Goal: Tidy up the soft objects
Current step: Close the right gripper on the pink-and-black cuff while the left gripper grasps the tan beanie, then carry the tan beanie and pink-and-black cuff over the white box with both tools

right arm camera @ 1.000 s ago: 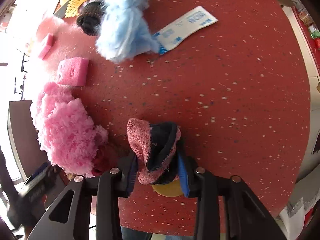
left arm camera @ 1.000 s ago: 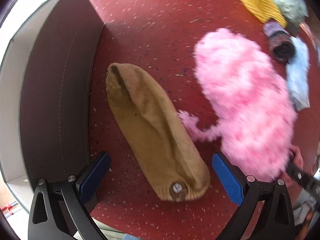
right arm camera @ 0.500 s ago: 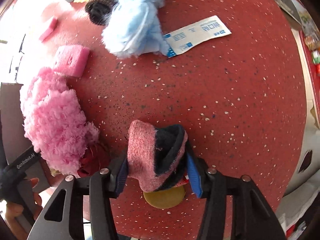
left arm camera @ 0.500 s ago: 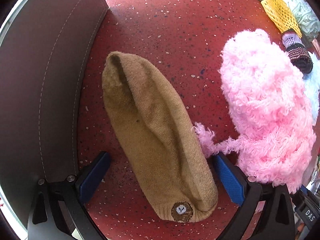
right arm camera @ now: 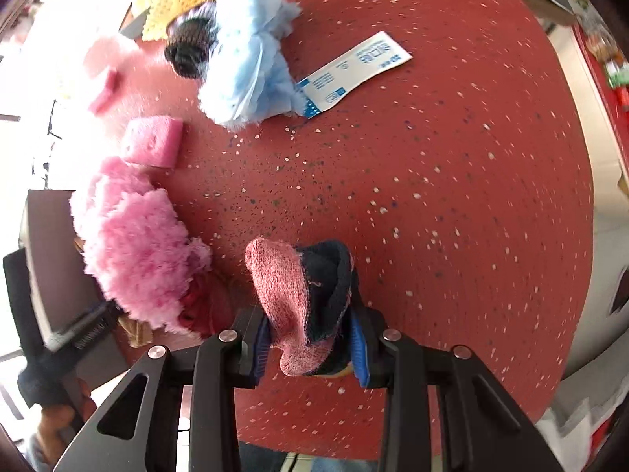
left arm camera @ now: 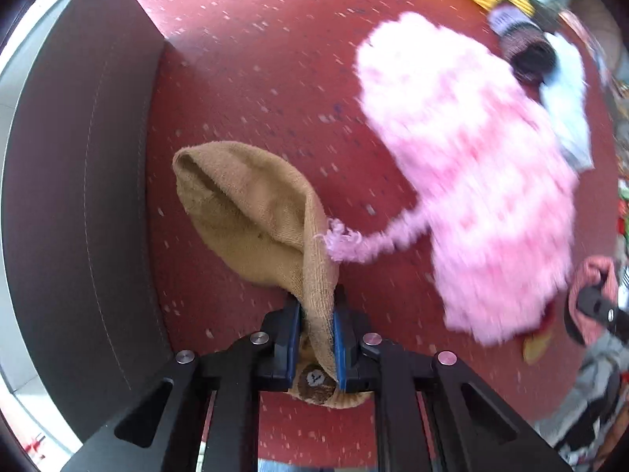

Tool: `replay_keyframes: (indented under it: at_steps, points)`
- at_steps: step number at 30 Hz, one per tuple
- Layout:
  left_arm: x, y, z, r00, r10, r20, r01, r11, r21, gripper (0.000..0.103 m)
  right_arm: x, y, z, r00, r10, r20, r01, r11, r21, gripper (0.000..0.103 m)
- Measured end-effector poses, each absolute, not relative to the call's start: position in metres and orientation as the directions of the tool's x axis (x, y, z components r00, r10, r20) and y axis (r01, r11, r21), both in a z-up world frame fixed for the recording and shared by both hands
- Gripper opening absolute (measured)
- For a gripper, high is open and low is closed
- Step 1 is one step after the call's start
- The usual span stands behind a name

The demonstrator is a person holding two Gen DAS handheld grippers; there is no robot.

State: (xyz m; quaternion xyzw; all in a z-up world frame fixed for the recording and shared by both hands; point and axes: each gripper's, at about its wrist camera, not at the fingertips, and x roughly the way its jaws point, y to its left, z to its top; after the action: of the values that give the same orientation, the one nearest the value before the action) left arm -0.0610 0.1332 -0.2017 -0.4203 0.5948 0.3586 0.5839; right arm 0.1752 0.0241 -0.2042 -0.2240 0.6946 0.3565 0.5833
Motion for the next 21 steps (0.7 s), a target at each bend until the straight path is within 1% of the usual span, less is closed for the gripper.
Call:
replay_keyframes:
  at_steps: [7, 11, 21]
  points:
    - [-0.067, 0.096, -0.165, 0.117, -0.07, -0.991, -0.841, 0.523, -0.137, 0.015, 0.168, 0.005, -0.174, -0.25, 0.157, -0.955, -0.683, 0.67, 0.289, 0.036]
    - [-0.072, 0.082, -0.142, 0.164, -0.07, -0.984, -0.813, 0.555, -0.175, 0.015, 0.163, -0.003, -0.162, -0.259, 0.16, -0.952, -0.681, 0.669, 0.298, 0.036]
    - [-0.089, 0.071, -0.089, 0.213, 0.019, -0.977, -0.757, 0.635, -0.153, 0.015, 0.142, -0.02, -0.139, -0.247, 0.16, -0.956, -0.701, 0.652, 0.29, 0.036]
